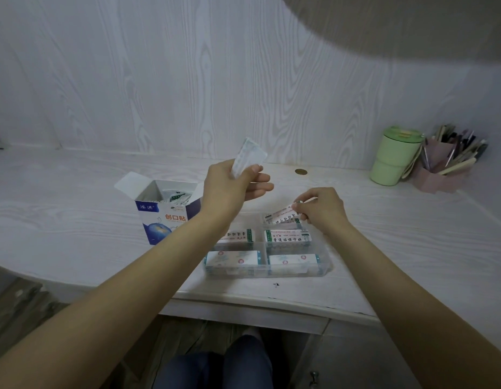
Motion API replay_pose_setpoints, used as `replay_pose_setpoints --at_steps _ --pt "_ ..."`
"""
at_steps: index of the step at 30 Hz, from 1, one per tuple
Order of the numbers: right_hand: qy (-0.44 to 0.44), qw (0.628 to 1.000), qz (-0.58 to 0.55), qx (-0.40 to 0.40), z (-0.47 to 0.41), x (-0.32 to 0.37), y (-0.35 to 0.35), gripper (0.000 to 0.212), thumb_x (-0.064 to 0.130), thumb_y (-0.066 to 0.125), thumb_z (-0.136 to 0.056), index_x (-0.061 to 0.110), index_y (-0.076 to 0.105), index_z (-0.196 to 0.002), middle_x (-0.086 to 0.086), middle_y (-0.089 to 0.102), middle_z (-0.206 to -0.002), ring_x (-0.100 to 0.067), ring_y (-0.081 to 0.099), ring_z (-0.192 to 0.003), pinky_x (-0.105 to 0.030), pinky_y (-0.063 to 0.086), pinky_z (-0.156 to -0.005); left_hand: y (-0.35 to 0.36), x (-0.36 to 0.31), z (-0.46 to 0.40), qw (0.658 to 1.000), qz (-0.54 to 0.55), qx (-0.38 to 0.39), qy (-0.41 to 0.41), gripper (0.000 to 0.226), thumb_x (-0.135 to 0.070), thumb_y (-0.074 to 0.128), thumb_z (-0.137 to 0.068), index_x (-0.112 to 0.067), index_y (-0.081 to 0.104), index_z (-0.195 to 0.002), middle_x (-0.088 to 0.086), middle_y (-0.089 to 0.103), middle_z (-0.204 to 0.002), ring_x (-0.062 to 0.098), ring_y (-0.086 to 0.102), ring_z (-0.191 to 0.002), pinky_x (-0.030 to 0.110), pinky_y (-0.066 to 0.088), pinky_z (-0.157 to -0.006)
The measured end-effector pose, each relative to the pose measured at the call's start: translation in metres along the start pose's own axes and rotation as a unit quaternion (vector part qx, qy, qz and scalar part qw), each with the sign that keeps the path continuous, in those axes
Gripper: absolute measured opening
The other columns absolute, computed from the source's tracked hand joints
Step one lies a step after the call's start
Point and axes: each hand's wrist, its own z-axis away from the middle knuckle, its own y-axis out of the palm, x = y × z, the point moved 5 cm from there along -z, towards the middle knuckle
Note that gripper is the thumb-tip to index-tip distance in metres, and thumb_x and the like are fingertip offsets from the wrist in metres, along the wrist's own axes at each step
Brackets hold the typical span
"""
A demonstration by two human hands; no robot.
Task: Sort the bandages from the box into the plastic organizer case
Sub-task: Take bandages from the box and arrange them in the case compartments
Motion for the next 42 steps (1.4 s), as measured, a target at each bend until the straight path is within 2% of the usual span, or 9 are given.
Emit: replay_pose_setpoints --at_steps 9,17,19,21,25,28,31,34,42 --pt "-0.049 0.963 0.261 0.047 0.000 0.013 0.016 0.012 0.009 0.072 -0.081 0.002 0.069 -0.090 -0.010 0.064 -0.090 -0.023 0.060 -0.081 -0.027 0.044 -0.066 0.000 -0.003 -0.001 1.000 -0.020 -0.005 0.013 0.012 -0.011 0.055 -0.095 -0.010 0.064 -0.087 0.010 0.071 -0.080 0.018 0.072 -0.073 0.021 0.058 -0.066" --pt "-0.051 0.937 0.341 0.060 0.000 0.018 0.018 0.023 0.013 0.074 -0.080 0.006 0.066 -0.100 -0.011 0.063 -0.102 -0.024 0.060 -0.088 -0.030 0.045 -0.069 0.005 -0.002 0.002 0.998 -0.044 0.055 0.006 0.015 -0.011 0.050 -0.097 -0.004 0.063 -0.095 0.009 0.069 -0.078 0.011 0.067 -0.059 0.018 0.054 -0.056" --pt "-0.093 0.954 0.281 0.044 0.005 0.030 0.009 0.023 0.017 0.074 -0.081 0.008 0.068 -0.101 -0.007 0.063 -0.098 -0.017 0.058 -0.082 -0.027 0.042 -0.071 0.004 -0.001 0.003 0.994 -0.082 0.073 0.012 0.018 -0.014 0.048 -0.098 -0.004 0.064 -0.096 0.005 0.068 -0.075 0.005 0.058 -0.050 0.015 0.046 -0.048" --pt "-0.126 0.986 0.109 0.022 0.016 0.047 -0.004 0.018 0.025 0.067 -0.087 0.010 0.071 -0.096 -0.002 0.064 -0.086 -0.011 0.054 -0.071 -0.025 0.040 -0.068 0.003 0.002 0.003 0.988 -0.117 0.099 0.016 0.023 -0.018 0.047 -0.099 -0.004 0.065 -0.098 0.001 0.063 -0.070 0.001 0.044 -0.045 0.013 0.036 -0.044" --pt "-0.040 0.969 -0.200 0.143 0.037 0.068 -0.011 0.040 0.041 0.052 -0.095 0.004 0.068 -0.092 -0.008 0.066 -0.070 -0.012 0.056 -0.054 -0.020 0.045 -0.054 0.010 -0.002 0.008 0.943 -0.285 0.150 0.085 0.029 -0.025 0.040 -0.101 -0.010 0.064 -0.095 -0.006 0.048 -0.065 0.000 0.043 -0.052 0.016 0.032 -0.052" --pt "-0.034 0.956 -0.219 0.192 0.043 0.073 -0.011 0.032 0.032 0.061 -0.091 0.001 0.067 -0.088 -0.010 0.068 -0.069 -0.012 0.062 -0.057 -0.018 0.051 -0.056 0.018 -0.003 0.013 0.903 -0.381 0.173 0.098 0.029 -0.031 0.037 -0.101 -0.012 0.057 -0.091 0.004 0.053 -0.083 0.011 0.047 -0.075 0.025 0.034 -0.064" --pt "-0.060 0.959 -0.215 0.176 0.040 0.069 -0.016 0.005 0.007 0.068 -0.085 0.003 0.069 -0.086 -0.007 0.070 -0.070 -0.011 0.065 -0.061 -0.015 0.052 -0.059 0.020 -0.004 0.017 0.919 -0.341 0.188 0.063 0.025 -0.028 0.036 -0.101 -0.016 0.058 -0.103 0.006 0.054 -0.102 0.014 0.048 -0.095 0.016 0.034 -0.078" --pt "-0.067 0.967 -0.203 0.136 0.036 0.061 -0.023 0.004 0.005 0.070 -0.083 0.006 0.069 -0.087 -0.005 0.073 -0.072 -0.012 0.068 -0.062 -0.015 0.051 -0.056 0.015 -0.004 0.012 0.922 -0.341 0.162 0.087 0.020 -0.018 0.044 -0.098 -0.020 0.058 -0.112 0.000 0.058 -0.093 0.009 0.053 -0.081 0.028 0.045 -0.075" --pt "-0.079 0.986 -0.139 0.056 0.026 0.045 -0.028 0.016 0.019 0.071 -0.084 0.009 0.066 -0.072 -0.001 0.070 -0.063 -0.011 0.062 -0.048 -0.016 0.045 -0.044 0.014 0.015 -0.004 0.973 -0.202 0.109 0.015 0.003 -0.012 0.061 -0.091 -0.010 0.061 -0.089 0.004 0.067 -0.076 0.006 0.065 -0.054 0.020 0.056 -0.062"
